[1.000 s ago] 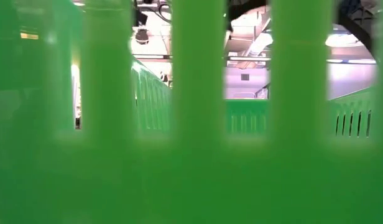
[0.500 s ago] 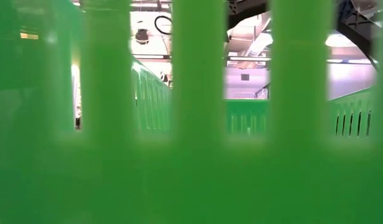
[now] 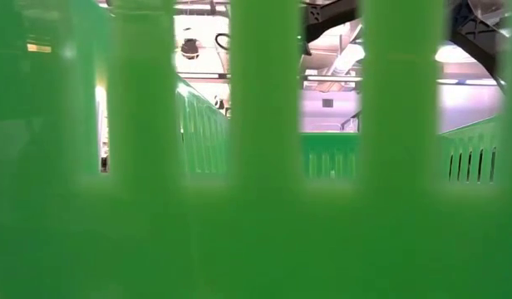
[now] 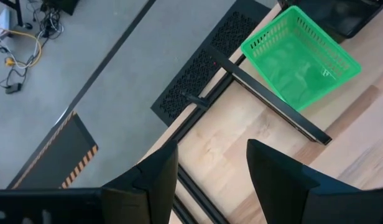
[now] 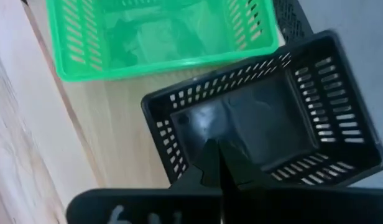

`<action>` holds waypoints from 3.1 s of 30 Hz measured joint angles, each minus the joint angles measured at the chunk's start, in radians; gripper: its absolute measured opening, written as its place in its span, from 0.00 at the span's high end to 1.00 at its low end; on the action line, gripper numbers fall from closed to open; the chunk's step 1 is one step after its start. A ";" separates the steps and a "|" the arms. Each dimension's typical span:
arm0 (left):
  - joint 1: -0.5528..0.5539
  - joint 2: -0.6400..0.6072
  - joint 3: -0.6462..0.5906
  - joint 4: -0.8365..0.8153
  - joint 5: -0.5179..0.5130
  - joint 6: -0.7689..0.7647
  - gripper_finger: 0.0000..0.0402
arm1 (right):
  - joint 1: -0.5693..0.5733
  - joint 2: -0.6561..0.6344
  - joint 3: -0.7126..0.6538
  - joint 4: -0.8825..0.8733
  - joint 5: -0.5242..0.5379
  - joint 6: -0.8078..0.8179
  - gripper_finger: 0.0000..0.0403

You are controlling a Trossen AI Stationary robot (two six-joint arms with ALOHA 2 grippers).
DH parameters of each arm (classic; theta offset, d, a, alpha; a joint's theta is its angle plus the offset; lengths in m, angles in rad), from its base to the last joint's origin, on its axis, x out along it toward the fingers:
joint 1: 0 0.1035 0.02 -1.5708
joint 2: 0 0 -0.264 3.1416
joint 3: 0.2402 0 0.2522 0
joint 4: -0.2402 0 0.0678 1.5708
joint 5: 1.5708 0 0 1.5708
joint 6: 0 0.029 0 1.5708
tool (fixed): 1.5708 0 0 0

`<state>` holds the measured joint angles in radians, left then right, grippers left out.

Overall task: Stack baskets on shelf by color
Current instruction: Adjust the black bin on the shelf, then stack the top green bin into the green bin on the shelf

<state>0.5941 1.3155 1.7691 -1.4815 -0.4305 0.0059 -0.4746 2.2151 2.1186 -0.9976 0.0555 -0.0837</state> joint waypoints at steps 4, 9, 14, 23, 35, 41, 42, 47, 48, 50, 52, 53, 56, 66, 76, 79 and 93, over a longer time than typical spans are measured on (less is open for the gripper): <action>0.000 0.000 0.000 0.013 0.000 0.015 0.55 | -0.007 -0.001 0.001 -0.016 -0.001 0.003 1.00; 0.000 0.000 0.000 0.014 0.014 0.024 0.55 | -0.014 -0.002 -0.013 -0.058 -0.056 -0.033 1.00; 0.000 0.000 0.000 0.014 0.027 0.024 0.55 | -0.012 -0.002 -0.069 -0.078 -0.142 -0.082 1.00; 0.000 0.000 0.000 0.014 0.027 0.024 0.55 | -0.005 -0.002 -0.146 -0.057 -0.191 -0.093 1.00; 0.000 0.000 -0.001 0.014 0.029 0.009 0.55 | 0.030 -0.012 -0.036 -0.079 -0.218 -0.082 1.00; 0.000 0.000 -0.001 0.014 0.029 0.008 0.55 | 0.040 -0.014 0.082 -0.111 -0.227 -0.075 1.00; 0.000 0.000 -0.001 0.014 0.029 0.008 0.55 | 0.042 -0.014 0.098 -0.111 -0.247 -0.075 1.00; 0.000 0.000 -0.001 0.014 0.029 0.009 0.55 | 0.061 -0.013 0.108 0.003 -0.319 -0.055 1.00; 0.000 0.000 -0.001 0.014 0.029 0.013 0.55 | 0.064 -0.009 0.108 0.037 -0.330 -0.041 1.00; 0.000 0.000 -0.001 0.014 0.029 0.014 0.55 | 0.071 -0.002 0.108 0.085 -0.369 -0.015 1.00; 0.000 0.000 -0.001 0.014 0.030 0.015 0.55 | 0.075 0.000 0.106 0.109 -0.383 0.002 1.00; 0.000 0.000 -0.001 0.014 0.032 0.017 0.55 | 0.076 0.000 0.106 0.128 -0.384 0.005 1.00; 0.000 0.000 -0.001 0.014 0.058 0.025 0.55 | 0.076 -0.001 0.108 0.151 -0.384 0.012 1.00; 0.000 0.000 -0.001 0.014 0.087 0.035 0.55 | 0.046 0.002 0.050 0.310 -0.390 0.129 1.00; 0.000 0.000 -0.001 0.014 0.114 0.043 0.55 | 0.067 -0.002 0.007 0.248 -0.398 0.151 1.00; 0.000 0.000 -0.001 0.014 0.129 0.055 0.55 | 0.082 -0.027 0.023 0.091 -0.394 0.112 1.00; -0.135 0.001 -0.215 0.297 0.272 -0.003 0.55 | 0.142 -0.400 0.058 -0.537 0.167 0.205 1.00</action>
<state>0.4587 1.3165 1.5545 -1.1841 -0.1583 0.0025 -0.3325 1.8152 2.1769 -1.5347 0.2222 0.1210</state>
